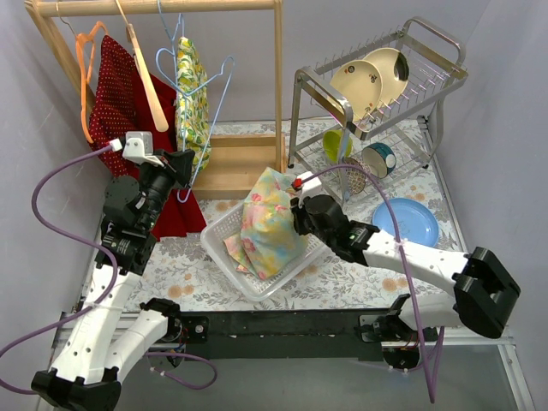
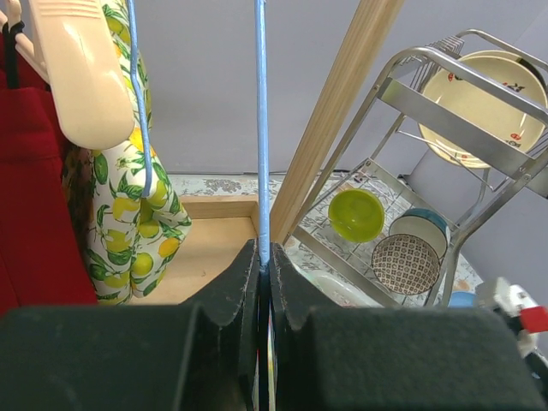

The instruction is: Remove the skirt from the hanger

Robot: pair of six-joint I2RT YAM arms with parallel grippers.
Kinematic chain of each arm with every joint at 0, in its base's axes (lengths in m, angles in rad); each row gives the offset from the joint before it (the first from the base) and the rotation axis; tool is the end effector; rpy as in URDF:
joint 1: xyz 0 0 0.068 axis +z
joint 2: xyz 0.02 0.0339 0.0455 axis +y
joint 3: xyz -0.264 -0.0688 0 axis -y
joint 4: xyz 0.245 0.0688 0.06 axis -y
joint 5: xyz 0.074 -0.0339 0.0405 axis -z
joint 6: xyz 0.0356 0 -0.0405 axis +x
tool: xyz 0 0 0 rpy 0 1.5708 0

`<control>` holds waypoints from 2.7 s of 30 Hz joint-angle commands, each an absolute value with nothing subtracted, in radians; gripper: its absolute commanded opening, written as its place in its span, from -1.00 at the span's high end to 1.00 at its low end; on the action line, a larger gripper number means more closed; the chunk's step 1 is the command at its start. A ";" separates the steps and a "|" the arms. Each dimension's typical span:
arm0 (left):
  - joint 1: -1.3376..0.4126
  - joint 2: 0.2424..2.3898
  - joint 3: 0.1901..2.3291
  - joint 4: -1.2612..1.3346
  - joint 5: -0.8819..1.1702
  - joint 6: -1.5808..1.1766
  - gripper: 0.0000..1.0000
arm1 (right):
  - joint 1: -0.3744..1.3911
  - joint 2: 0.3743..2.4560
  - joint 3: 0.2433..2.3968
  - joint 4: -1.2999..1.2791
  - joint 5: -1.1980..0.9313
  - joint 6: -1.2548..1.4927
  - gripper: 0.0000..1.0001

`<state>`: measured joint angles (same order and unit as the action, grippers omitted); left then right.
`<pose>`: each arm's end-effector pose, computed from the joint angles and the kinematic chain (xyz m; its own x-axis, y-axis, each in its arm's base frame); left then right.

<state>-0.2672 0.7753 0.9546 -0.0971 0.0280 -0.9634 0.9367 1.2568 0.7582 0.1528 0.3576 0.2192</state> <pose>0.1647 -0.0461 0.4100 -0.1936 -0.7980 -0.5707 0.2310 0.5283 -0.8171 0.1779 0.2209 0.2637 -0.3177 -0.0882 -0.9441 -0.5025 0.8600 0.0888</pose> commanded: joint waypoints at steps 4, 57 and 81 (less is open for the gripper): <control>-0.261 0.847 1.029 -0.150 0.011 -0.917 1.00 | 0.942 1.290 0.874 -0.148 0.477 0.336 -0.34; -0.417 1.265 1.564 -0.232 -0.204 -0.761 1.00 | 0.942 0.917 0.696 0.110 0.084 0.379 -0.96; -0.431 1.421 1.625 -0.198 -0.055 -0.767 0.06 | 0.942 0.856 0.653 0.161 0.012 0.377 -0.96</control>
<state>-0.4248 1.4979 1.6352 -0.2142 -0.1246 -0.7494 0.9382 0.8658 0.6559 0.1097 0.0238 0.3687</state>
